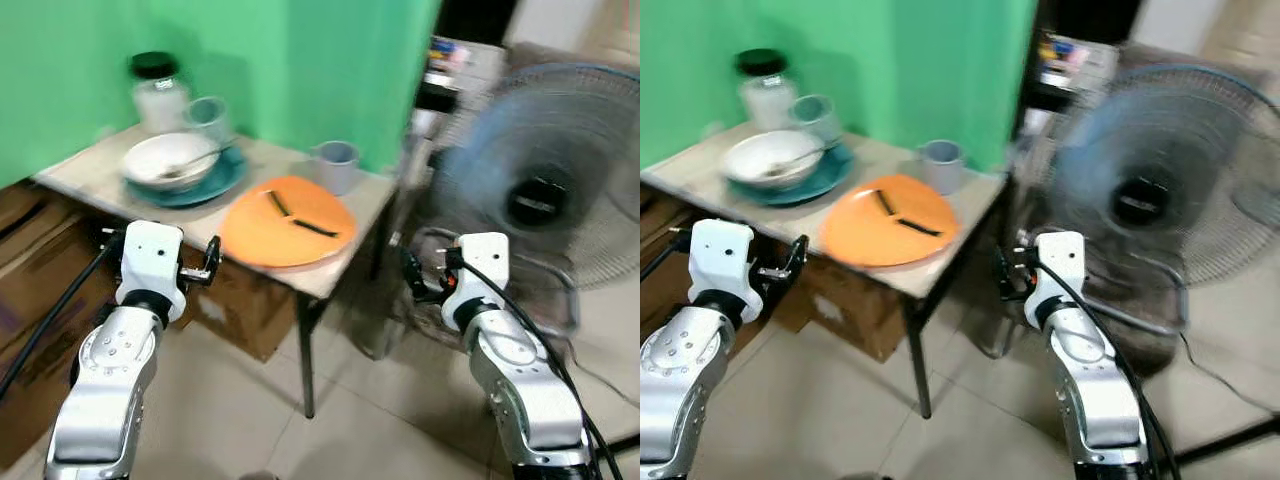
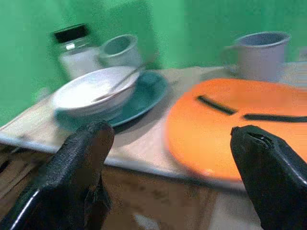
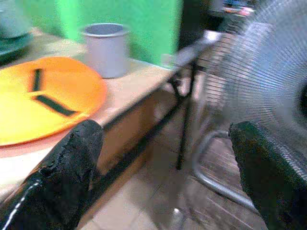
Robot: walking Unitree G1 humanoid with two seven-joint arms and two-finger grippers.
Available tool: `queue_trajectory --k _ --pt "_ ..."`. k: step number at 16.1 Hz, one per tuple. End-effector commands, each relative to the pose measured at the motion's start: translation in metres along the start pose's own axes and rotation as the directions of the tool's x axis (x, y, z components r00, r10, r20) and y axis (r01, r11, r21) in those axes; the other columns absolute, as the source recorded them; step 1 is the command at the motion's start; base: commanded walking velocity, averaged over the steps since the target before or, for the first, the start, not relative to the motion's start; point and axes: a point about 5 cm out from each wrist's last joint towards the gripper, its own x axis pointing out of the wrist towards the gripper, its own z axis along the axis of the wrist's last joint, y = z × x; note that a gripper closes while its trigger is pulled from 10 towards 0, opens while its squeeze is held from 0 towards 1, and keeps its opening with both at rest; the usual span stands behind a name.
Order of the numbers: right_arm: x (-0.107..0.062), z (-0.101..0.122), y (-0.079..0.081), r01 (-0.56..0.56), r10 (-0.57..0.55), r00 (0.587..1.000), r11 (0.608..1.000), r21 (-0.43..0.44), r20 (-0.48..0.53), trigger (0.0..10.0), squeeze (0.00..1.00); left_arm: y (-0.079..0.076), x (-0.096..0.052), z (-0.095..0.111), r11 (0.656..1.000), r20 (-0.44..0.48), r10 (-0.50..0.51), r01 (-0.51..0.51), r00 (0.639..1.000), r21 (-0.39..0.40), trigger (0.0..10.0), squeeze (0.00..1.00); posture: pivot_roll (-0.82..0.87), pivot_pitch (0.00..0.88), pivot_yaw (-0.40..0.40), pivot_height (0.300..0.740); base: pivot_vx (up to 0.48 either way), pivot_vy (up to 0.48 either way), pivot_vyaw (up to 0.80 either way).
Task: Setting the table
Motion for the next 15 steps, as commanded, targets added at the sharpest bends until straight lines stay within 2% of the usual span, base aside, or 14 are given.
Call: queue_trajectory --k 1,2,6,15 --pt "0.0005 0.0088 -0.0029 0.020 -0.020 0.999 1.000 -0.003 0.041 10.0 0.00 -0.0033 0.0028 0.0028 0.999 0.005 -0.034 0.034 0.999 0.001 10.0 0.09 0.12 0.000 0.019 0.740 0.394 0.000 0.80" --pt "0.0009 0.0096 -0.0033 0.027 -0.027 0.999 1.000 -0.010 0.045 10.0 0.00 -0.0037 0.0034 0.0030 0.999 0.006 -0.038 0.038 0.999 0.001 10.0 0.09 0.11 0.000 0.024 0.740 0.390 0.000 0.80" --pt "0.0017 0.0104 -0.0027 0.042 -0.042 0.998 0.999 -0.002 0.050 10.0 0.00 -0.0058 0.0055 0.0030 0.998 0.007 -0.065 0.065 0.998 -0.008 10.0 0.09 0.11 0.000 0.026 0.740 0.417 0.000 0.00" --pt "0.0049 0.0120 0.0026 -0.004 0.007 0.999 0.999 -0.054 0.054 10.0 0.00 -0.0094 0.0036 -0.0008 0.995 -0.007 -0.097 0.097 0.995 -0.012 10.0 0.09 0.11 0.000 0.013 0.740 0.422 0.000 0.00"
